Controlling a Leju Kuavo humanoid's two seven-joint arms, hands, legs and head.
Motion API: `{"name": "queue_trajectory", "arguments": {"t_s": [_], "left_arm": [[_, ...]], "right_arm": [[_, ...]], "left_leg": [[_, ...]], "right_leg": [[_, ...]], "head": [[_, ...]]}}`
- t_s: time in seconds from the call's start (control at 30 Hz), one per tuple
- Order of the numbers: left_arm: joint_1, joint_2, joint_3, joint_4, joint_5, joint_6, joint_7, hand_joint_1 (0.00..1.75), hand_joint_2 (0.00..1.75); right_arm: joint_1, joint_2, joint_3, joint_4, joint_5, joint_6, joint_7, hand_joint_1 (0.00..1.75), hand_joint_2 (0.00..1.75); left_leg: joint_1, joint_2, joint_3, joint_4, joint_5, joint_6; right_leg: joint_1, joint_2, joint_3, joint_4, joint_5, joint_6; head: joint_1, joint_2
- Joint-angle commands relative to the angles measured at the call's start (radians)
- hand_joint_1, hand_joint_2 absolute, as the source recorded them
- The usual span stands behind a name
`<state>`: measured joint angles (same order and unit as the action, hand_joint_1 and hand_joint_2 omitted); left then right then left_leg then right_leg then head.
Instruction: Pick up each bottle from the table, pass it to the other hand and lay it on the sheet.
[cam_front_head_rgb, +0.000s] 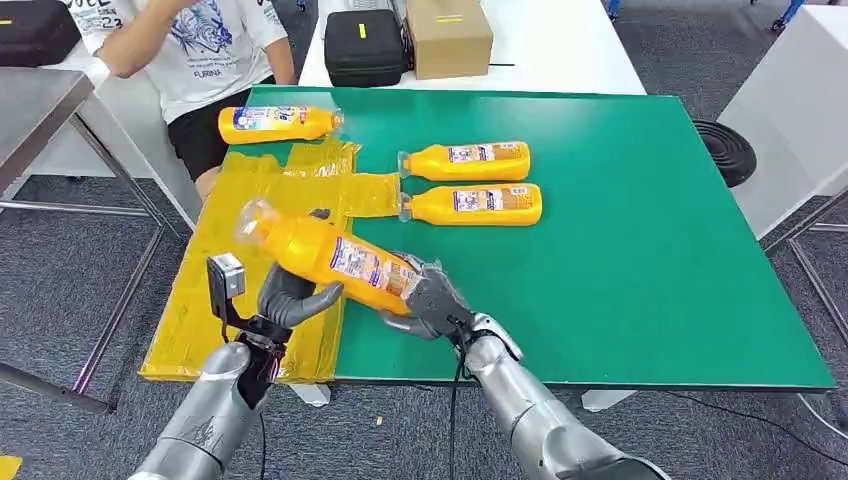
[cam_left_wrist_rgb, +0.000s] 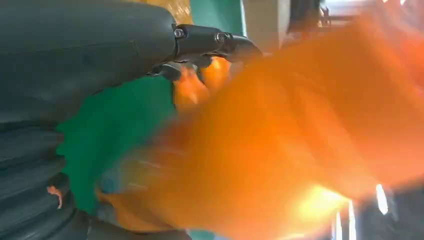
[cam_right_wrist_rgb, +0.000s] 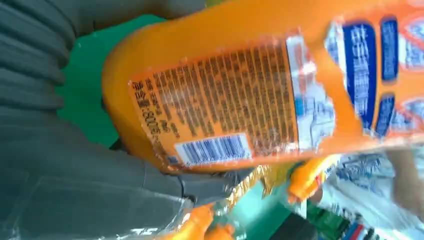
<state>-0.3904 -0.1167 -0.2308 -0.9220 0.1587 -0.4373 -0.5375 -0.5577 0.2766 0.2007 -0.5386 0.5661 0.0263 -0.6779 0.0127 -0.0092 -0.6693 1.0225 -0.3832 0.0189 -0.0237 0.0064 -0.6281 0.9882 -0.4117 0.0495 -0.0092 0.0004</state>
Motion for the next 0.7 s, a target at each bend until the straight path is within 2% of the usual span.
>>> {"name": "queue_trajectory", "arguments": {"t_s": [0.03,0.37,0.7], "left_arm": [[-0.024,0.053,-0.083,-0.010,-0.004,-0.128,-0.066,0.00,1.75],[-0.037,0.051,-0.101,-0.027,-0.036,-0.196,-0.094,0.00,1.75],[-0.081,0.034,-0.153,0.000,-0.124,-0.198,-0.051,0.00,1.75]], "right_arm": [[-0.045,-0.025,0.011,0.073,-0.038,0.024,-0.009,1.75,1.75],[-0.071,-0.023,-0.005,0.071,-0.064,0.042,-0.008,1.75,1.75],[-0.089,0.008,0.081,0.090,0.006,0.017,0.031,1.75,1.75]], "left_leg": [[0.000,0.000,0.005,0.000,-0.002,0.000],[0.000,0.001,0.005,0.001,-0.003,0.000],[0.000,0.000,0.002,0.001,-0.001,0.000]], "right_leg": [[0.001,-0.001,0.005,-0.001,-0.002,-0.002],[0.001,-0.001,0.006,0.000,-0.003,-0.003],[0.001,-0.001,0.002,0.001,-0.002,-0.002]], "head": [[0.000,0.000],[0.000,0.000],[0.000,0.000]]}}
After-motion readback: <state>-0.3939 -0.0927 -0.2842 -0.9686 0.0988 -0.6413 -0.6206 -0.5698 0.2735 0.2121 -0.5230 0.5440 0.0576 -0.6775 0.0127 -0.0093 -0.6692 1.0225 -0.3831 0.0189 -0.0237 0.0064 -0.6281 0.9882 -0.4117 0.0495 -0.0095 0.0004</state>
